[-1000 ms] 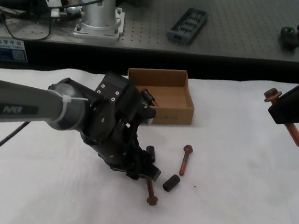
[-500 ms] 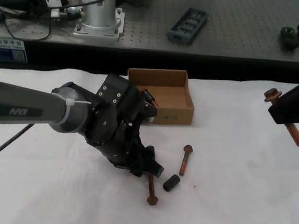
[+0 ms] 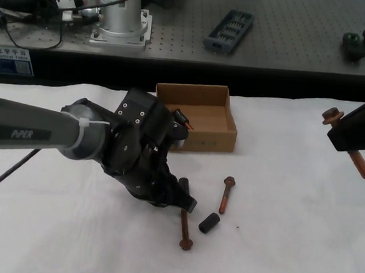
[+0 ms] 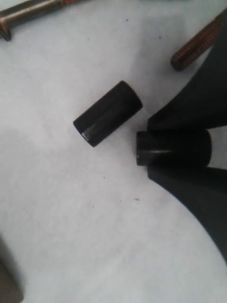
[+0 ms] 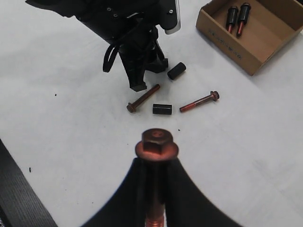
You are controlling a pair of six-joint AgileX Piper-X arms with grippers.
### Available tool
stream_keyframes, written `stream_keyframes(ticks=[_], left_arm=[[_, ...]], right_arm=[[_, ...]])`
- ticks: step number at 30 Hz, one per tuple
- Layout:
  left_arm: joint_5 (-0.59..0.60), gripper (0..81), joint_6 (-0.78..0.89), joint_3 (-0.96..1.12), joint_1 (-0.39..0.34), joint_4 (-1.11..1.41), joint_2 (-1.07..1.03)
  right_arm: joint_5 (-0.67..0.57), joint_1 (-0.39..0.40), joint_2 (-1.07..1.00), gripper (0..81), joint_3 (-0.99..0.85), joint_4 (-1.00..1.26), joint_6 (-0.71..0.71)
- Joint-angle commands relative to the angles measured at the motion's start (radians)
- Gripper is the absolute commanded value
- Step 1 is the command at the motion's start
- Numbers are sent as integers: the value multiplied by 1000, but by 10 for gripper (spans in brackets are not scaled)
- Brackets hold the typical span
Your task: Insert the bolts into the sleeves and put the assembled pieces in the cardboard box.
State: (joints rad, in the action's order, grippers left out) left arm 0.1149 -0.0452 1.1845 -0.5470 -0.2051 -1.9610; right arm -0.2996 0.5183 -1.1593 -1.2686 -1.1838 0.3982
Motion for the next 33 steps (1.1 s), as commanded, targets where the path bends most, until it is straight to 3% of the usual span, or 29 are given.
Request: stream_keyframes(ticks=[1,5,17,24,28,33], left_arm=[[116,8,30,1,-4,-62,-24],[148,6,143,1,-4,-125,-2],[168,6,33,-6,-4,-279,238],[179,6,32,-164,-4,-293,471],[299,6,45,-293,0,-234,647],[495,6,143,-449,4,-20,860]], right_arm=[[-17,-4,7,29,0,0,7],[-17,-4,7,29,0,0,7],[-17,-4,7,29,0,29,7],[-56,-4,7,29,0,96,-4],[-134,-4,-1,29,0,168,-98],[-334,-4,-51,29,0,303,-280]])
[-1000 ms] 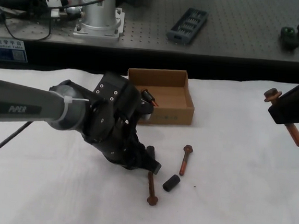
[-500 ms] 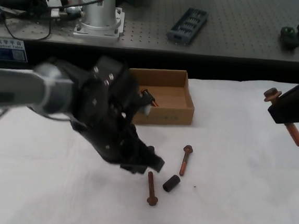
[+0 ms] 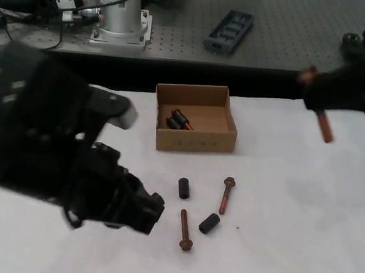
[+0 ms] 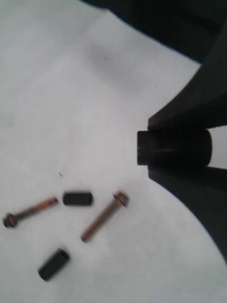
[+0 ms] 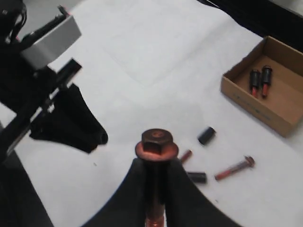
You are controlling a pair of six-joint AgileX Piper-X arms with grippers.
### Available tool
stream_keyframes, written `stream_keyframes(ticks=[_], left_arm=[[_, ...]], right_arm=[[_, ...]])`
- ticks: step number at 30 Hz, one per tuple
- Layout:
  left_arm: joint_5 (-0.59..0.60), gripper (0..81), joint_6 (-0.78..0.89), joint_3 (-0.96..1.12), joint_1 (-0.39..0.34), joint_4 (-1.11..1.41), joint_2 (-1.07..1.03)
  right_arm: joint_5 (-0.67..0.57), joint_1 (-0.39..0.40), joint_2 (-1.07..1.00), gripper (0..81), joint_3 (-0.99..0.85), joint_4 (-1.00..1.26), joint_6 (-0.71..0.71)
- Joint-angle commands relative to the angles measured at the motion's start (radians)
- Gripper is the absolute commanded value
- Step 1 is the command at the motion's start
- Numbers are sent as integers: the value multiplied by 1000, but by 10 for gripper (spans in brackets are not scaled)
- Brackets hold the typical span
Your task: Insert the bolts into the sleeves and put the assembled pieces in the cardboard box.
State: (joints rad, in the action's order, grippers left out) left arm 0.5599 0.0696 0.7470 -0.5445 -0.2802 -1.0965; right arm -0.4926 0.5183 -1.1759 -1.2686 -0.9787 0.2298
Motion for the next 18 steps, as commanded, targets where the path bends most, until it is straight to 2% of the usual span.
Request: stream_keyframes(ticks=[1,4,9,13,18], left_arm=[[94,6,62,-37,5,108,32],[190,6,144,-94,20,244,115],[264,6,279,-135,59,424,190],[269,6,346,-145,92,510,198],[289,6,349,-145,107,522,198]], right_arm=[[-175,-4,-47,29,0,127,-144],[-291,4,-92,29,0,201,-246],[-374,70,-152,29,0,317,-338],[-375,144,-169,29,0,421,-400],[-347,207,-169,29,0,538,-491]])
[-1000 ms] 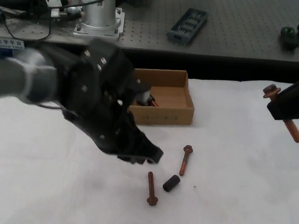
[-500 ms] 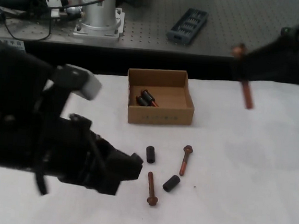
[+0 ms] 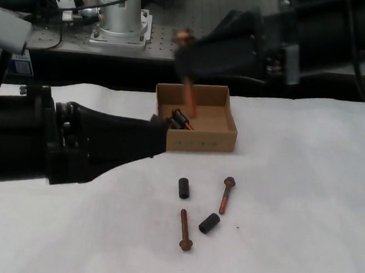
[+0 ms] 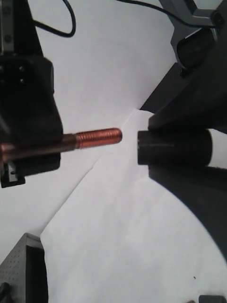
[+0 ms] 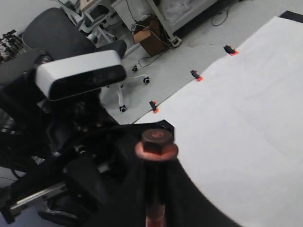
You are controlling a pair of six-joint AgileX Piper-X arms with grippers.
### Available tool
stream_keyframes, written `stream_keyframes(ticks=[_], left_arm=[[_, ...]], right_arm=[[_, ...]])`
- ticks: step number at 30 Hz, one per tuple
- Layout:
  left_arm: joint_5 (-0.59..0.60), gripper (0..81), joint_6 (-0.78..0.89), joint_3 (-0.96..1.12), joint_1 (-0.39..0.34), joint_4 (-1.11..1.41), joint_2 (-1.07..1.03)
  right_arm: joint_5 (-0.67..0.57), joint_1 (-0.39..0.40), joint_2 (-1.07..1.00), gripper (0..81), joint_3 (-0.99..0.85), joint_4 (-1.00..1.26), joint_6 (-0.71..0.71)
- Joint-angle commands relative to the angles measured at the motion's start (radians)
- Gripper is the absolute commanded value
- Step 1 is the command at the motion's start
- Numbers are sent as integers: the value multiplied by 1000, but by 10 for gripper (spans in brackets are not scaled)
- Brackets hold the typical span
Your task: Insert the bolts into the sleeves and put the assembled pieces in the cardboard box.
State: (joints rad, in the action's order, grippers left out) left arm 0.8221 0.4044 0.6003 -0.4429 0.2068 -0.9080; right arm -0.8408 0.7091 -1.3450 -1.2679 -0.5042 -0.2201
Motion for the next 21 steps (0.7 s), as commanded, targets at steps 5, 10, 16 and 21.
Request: stream_keyframes(ticks=[5,10,16,21], left_arm=[[28,6,43,2,5,42,9],[28,6,85,2,5,116,9],[28,6,113,2,5,137,9],[28,6,113,2,5,139,9]], right_arm=[[5,27,0,29,-1,122,-86],[43,27,0,29,-1,122,-94],[45,27,0,29,-1,122,-94],[43,27,0,29,-1,122,-108]])
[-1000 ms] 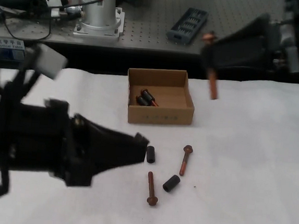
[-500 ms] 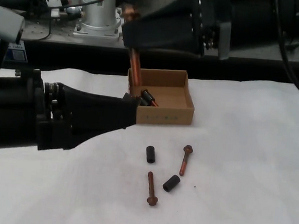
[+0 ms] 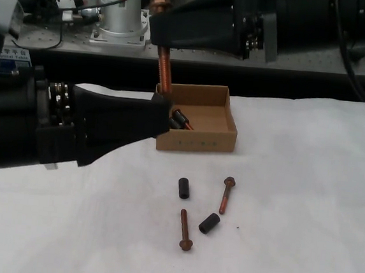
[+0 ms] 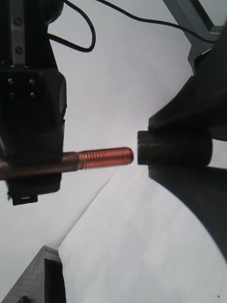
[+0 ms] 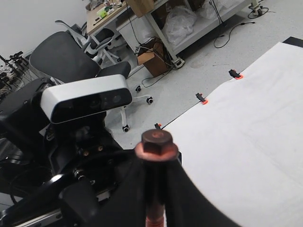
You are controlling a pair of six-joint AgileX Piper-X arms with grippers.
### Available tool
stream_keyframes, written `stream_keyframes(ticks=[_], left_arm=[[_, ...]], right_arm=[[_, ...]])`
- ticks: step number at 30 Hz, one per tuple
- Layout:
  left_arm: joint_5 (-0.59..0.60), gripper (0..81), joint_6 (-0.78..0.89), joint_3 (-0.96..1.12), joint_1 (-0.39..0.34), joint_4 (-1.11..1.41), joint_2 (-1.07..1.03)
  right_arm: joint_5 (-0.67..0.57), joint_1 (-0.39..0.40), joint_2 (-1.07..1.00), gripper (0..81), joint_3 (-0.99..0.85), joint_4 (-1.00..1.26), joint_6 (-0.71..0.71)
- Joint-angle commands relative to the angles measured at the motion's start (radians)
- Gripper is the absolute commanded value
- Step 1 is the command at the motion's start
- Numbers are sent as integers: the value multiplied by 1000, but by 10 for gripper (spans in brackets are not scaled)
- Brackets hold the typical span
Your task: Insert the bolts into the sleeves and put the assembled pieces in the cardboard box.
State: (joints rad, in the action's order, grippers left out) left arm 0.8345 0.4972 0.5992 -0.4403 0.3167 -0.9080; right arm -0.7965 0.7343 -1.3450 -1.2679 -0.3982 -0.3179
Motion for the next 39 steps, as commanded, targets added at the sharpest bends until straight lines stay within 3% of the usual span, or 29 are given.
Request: stream_keyframes(ticks=[1,17,31,39], left_arm=[[13,6,20,3,3,29,9],[-81,6,27,3,3,104,9],[-201,6,27,3,3,114,9],[-202,6,27,3,3,180,9]], right_arm=[[-2,2,0,29,-1,16,-17],[-29,2,0,29,-1,16,-93],[25,2,0,29,-1,16,-114],[40,2,0,29,-1,16,-116]])
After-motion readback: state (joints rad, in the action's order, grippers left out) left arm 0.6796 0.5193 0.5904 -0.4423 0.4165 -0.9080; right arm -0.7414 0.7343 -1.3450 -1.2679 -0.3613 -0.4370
